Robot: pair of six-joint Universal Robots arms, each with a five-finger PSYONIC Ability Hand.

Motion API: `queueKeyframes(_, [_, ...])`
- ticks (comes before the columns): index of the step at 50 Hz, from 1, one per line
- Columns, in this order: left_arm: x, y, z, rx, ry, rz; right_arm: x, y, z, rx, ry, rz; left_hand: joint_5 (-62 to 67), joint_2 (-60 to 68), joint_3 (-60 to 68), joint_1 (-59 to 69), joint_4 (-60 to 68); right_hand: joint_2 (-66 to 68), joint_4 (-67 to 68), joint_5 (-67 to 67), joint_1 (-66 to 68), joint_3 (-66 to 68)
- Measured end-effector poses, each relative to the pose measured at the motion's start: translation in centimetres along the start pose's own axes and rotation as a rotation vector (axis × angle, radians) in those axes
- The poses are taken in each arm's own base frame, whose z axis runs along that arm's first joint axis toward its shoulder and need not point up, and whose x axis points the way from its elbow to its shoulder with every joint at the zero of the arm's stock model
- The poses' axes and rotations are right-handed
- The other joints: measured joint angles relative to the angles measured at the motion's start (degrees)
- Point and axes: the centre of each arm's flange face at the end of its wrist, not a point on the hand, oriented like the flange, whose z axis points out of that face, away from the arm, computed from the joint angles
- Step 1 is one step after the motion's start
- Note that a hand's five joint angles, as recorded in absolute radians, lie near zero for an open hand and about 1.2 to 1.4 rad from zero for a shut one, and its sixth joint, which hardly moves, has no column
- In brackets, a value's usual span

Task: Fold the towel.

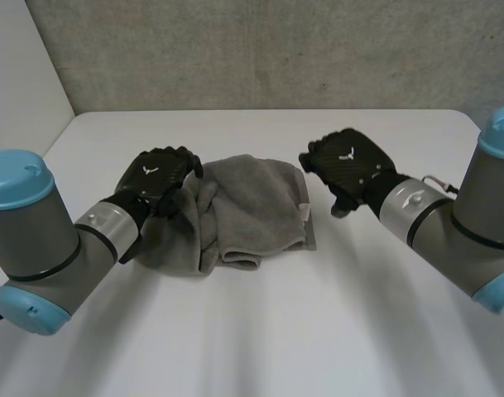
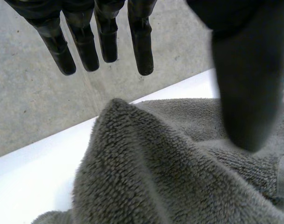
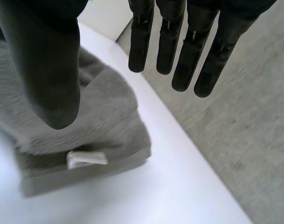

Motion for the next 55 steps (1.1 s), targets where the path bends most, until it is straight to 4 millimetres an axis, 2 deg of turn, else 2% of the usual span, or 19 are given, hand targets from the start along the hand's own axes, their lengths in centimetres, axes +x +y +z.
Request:
queueKeyframes(10, [0.0, -0.9, -0.5, 0.018, -0.011, 0.028, -2.4, 1.9, -1.7, -0.092, -0.031, 0.043, -1.36, -1.3, -1.38, -0.88, -1.21, 0.0, 0.0, -0.01, -0.02, 0.0])
queueKeyframes(16, [1.0, -0.8, -2.2, 0.004, 0.011, 0.025, -2.9, 3.3, -2.3, -0.126, 0.014, 0.095, -1.41, -1.3, -1.38, -0.88, -1.21, 0.0, 0.0, -0.01, -0.03, 0.0])
queueKeyframes(24, [4.8, 1.3, -5.1, -0.065, 0.107, 0.027, -3.3, 4.2, -1.6, -0.105, 0.093, 0.21, -1.45, -1.3, -1.38, -0.88, -1.21, 0.0, 0.0, -0.21, -0.44, -0.53])
queueKeyframes(29, [5.8, 3.0, -5.8, -0.118, 0.136, 0.026, -4.4, 4.5, -0.8, -0.1, 0.073, 0.244, -1.43, -1.3, -1.38, -0.88, -1.21, 0.0, 0.0, -0.21, -0.54, -0.54])
queueKeyframes(35, [5.8, 4.8, -5.3, -0.169, 0.136, 0.022, -6.2, 5.2, 0.6, -0.116, 0.034, 0.246, -1.43, -1.3, -1.38, -0.88, -1.21, 0.0, 0.0, -0.23, -0.55, -0.54])
queueKeyframes(43, [4.3, 6.7, -3.4, -0.206, 0.107, 0.088, -7.5, 6.6, 2.7, -0.149, 0.048, 0.228, -1.41, -1.3, -1.38, -0.88, -1.21, 0.0, 0.0, -0.13, -0.54, -0.53])
queueKeyframes(49, [3.4, 7.4, -2.3, -0.194, 0.077, 0.157, -7.8, 6.8, 3.8, -0.143, 0.059, 0.22, -1.38, -1.3, -1.38, -0.88, -1.21, 0.0, 0.0, 0.39, -0.49, -0.53])
queueKeyframes(55, [2.6, 7.2, -1.2, -0.157, 0.014, 0.194, -7.9, 6.8, 4.7, -0.133, 0.075, 0.213, -1.38, -1.3, -1.38, -0.88, -1.21, 0.22, 0.24, 3.6, 1.58, 0.62])
